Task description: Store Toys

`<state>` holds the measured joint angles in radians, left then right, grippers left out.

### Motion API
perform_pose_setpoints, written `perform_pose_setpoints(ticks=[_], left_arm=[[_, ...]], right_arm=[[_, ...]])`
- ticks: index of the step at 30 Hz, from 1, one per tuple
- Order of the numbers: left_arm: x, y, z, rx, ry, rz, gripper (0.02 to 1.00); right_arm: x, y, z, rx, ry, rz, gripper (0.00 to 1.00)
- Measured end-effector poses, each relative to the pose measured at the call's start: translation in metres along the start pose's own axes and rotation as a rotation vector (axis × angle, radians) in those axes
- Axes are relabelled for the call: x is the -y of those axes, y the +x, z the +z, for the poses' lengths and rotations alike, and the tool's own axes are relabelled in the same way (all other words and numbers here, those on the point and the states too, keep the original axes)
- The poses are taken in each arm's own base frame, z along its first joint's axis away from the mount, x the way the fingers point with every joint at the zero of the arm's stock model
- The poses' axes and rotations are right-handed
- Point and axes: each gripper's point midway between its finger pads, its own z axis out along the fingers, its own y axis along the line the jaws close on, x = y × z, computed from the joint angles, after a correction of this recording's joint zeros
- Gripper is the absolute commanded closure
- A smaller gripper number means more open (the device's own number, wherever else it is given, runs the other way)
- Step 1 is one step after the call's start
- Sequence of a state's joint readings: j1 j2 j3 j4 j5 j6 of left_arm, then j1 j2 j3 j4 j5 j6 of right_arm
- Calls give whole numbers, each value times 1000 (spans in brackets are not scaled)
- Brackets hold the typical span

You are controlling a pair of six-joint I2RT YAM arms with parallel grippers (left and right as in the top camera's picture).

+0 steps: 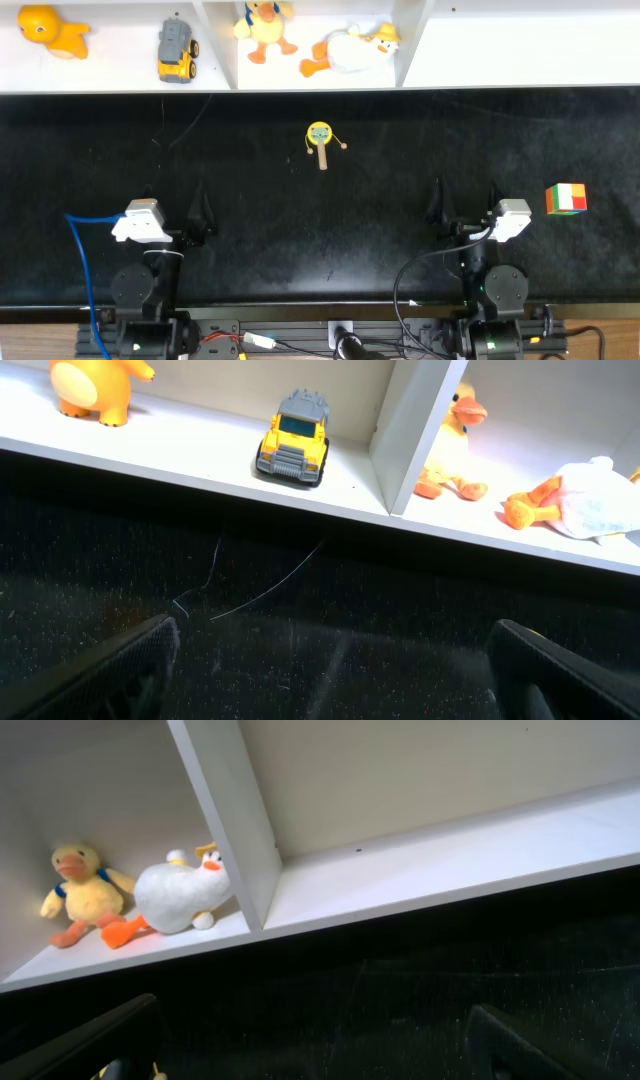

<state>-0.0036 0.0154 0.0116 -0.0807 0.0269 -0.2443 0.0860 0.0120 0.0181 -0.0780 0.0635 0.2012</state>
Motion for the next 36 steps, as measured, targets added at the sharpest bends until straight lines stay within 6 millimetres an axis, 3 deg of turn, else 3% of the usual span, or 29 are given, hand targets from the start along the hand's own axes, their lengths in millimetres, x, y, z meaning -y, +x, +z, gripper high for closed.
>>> perform_pose_setpoints(ticks=[22, 36], left_arm=[[0, 0, 0, 0, 0, 0, 20], [0, 0, 0, 0, 0, 0, 23]], right_arm=[[-3, 1, 0, -6, -16, 1, 5], [-29, 13, -4, -99, -163, 47, 3]])
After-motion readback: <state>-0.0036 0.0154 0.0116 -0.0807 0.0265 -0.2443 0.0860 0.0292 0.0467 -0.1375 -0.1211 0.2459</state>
